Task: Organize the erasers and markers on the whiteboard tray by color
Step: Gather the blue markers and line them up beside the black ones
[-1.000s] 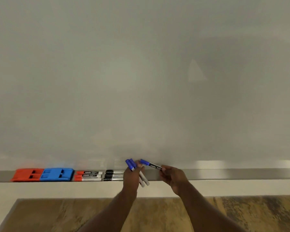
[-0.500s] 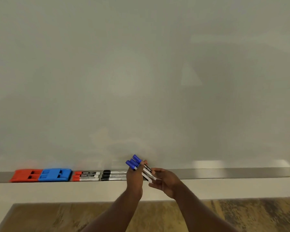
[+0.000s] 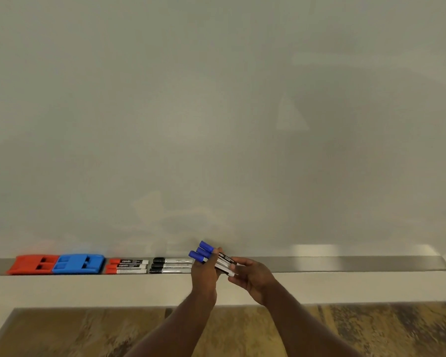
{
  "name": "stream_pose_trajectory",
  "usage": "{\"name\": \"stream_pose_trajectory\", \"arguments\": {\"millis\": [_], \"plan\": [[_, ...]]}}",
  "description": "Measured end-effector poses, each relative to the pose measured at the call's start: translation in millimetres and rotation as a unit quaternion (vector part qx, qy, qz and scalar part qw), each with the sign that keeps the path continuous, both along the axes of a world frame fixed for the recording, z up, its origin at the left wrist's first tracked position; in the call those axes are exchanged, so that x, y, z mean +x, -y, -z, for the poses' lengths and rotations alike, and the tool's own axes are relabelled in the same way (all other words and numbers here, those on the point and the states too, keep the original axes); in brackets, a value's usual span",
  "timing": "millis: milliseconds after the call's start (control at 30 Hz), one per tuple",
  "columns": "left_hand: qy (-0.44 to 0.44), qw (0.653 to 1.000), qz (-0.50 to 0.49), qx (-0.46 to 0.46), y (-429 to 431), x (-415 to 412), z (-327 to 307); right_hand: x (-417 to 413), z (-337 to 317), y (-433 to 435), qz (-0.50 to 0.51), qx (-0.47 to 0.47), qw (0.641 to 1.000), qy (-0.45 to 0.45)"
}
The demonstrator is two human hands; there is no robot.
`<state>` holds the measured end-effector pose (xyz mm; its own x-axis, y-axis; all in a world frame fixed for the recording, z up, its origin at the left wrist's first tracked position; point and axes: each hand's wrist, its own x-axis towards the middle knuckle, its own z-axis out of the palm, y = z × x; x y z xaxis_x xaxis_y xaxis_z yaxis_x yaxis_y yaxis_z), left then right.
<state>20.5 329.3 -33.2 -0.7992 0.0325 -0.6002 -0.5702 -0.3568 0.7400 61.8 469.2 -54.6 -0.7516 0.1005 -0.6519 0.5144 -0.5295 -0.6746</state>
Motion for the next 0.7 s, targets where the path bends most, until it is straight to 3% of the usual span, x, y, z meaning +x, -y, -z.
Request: {"name": "stream_pose_trajectory", "arguments": {"millis": [300,467,700], "plan": [[0.037,0.997,0.015,-0.060,24.3,-32.2,12.2,-9.8,5.1,-16.7,0.020,0.067,0.997,0.023],[0.062,0.984,0.100,-0.134,32.2,-54.3,23.0,-20.1,9.5,-20.2,0.006,0.152,0.987,0.048],[0.029,0.953,0.203,-0.225,24.8,-58.6,29.5,-43.8,15.0,-20.4,-0.050,0.230,0.969,0.069]]}}
